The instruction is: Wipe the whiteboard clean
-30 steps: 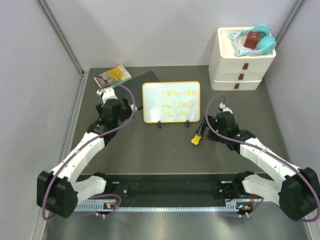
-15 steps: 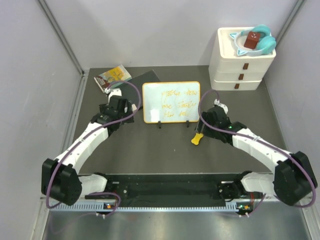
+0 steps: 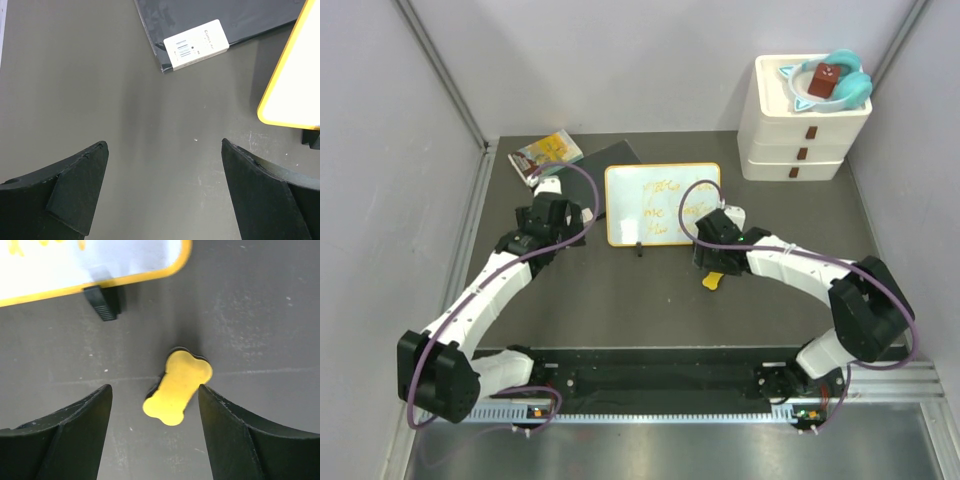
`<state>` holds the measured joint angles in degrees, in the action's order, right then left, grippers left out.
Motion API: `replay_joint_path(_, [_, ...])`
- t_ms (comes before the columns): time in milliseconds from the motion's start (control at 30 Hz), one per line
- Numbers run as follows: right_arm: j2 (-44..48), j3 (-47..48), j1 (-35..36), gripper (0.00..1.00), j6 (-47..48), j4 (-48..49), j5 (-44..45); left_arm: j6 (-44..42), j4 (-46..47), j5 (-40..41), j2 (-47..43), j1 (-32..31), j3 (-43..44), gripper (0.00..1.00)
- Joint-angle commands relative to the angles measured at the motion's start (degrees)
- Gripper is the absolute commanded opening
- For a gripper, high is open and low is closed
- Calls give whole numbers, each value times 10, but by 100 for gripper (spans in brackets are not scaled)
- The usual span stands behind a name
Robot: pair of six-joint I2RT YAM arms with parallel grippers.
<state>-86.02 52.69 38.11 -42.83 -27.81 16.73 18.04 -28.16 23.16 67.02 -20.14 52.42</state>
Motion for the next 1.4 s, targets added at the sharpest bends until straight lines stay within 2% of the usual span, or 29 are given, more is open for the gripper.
replay_joint_path(0, [1, 18, 5, 69, -24, -47, 56, -6, 21, -3, -9, 2, -6, 99])
replay_joint_path(267, [-1, -1, 4, 66, -22, -44, 52, -6, 22, 5, -13, 3, -9, 99])
replay_joint_path(533, [-69, 18, 3, 65, -19, -31, 5, -7, 23, 14, -12, 2, -12, 99])
replay_joint_path(633, [-73, 14, 4, 56, -20, -24, -9, -6, 22, 14, -11, 3, -11, 99])
replay_joint_path(767, [-63, 4, 4, 24, -21, -15, -11, -6, 23, 6, -8, 3, -7, 99])
replay_joint_path(933, [-53, 1, 4, 23, -17, -15, -8, -8, 22, -9, -7, 3, -7, 99])
replay_joint_path(1000, [-47, 0, 5, 13, -15, -16, -8, -20, 27, -19, -7, 4, -7, 99])
replay_joint_path(1100, [-26, -7, 4, 10, -9, -19, -7, -56, 48, -50, -12, 7, -16, 94])
replay_joint_path(1200, [12, -14, 5, 10, -1, -29, 1, -50, 22, -54, 4, 11, -5, 99])
replay_joint_path(1300, [55, -23, 5, 10, 14, -34, 9, -53, 21, -138, 22, 20, 0, 99])
replay_joint_path(1367, [106, -28, 4, 14, 28, -30, 9, -28, 42, -186, 28, 26, -4, 99])
